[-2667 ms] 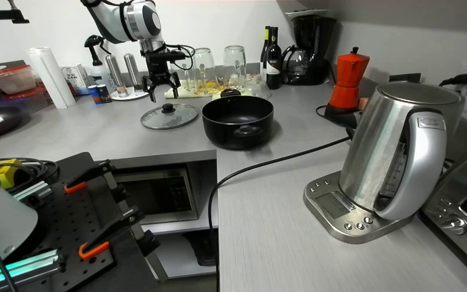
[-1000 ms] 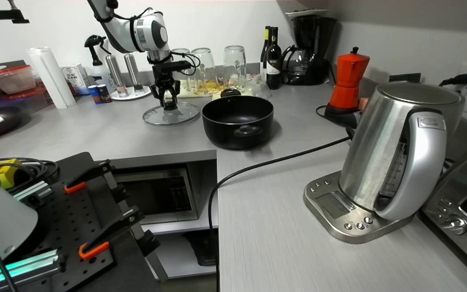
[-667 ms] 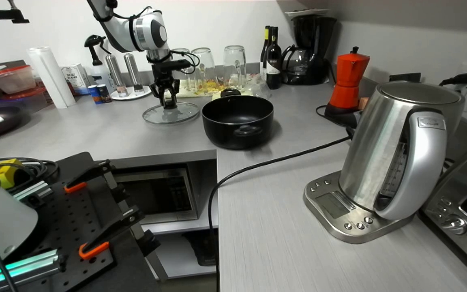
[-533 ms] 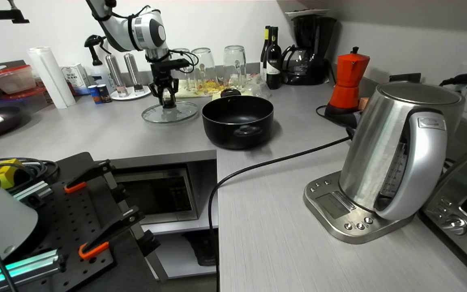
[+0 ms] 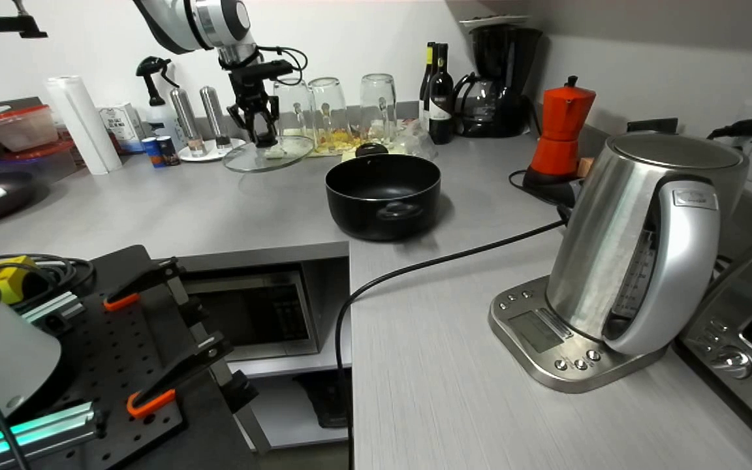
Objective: Pick up the lid and cover the pot
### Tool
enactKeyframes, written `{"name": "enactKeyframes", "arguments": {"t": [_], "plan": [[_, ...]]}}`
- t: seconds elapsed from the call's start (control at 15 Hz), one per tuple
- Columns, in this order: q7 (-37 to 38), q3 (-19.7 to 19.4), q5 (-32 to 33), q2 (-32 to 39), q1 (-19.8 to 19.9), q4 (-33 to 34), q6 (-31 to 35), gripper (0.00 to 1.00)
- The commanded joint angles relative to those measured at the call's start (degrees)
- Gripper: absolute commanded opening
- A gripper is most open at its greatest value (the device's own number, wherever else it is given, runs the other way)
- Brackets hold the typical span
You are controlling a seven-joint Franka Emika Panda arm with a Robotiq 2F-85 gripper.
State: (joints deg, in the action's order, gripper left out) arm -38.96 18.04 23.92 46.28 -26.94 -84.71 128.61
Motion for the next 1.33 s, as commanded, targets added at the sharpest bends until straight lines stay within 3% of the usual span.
{"name": "enactKeyframes", "arguments": {"t": [0.0, 0.27, 0.67, 1.27], "plan": [[4.4, -1.8, 0.7, -7.4, 0.1, -5.0, 0.9, 0.25], [9.4, -3.1, -0.3, -12.4, 2.5, -7.4, 1.6, 0.25], [16.0, -4.6, -3.6, -18.0, 9.2, -11.3, 2.9, 0.25], [20.1, -7.5, -13.6, -21.4, 19.4, -16.3, 5.8, 0.25]]}}
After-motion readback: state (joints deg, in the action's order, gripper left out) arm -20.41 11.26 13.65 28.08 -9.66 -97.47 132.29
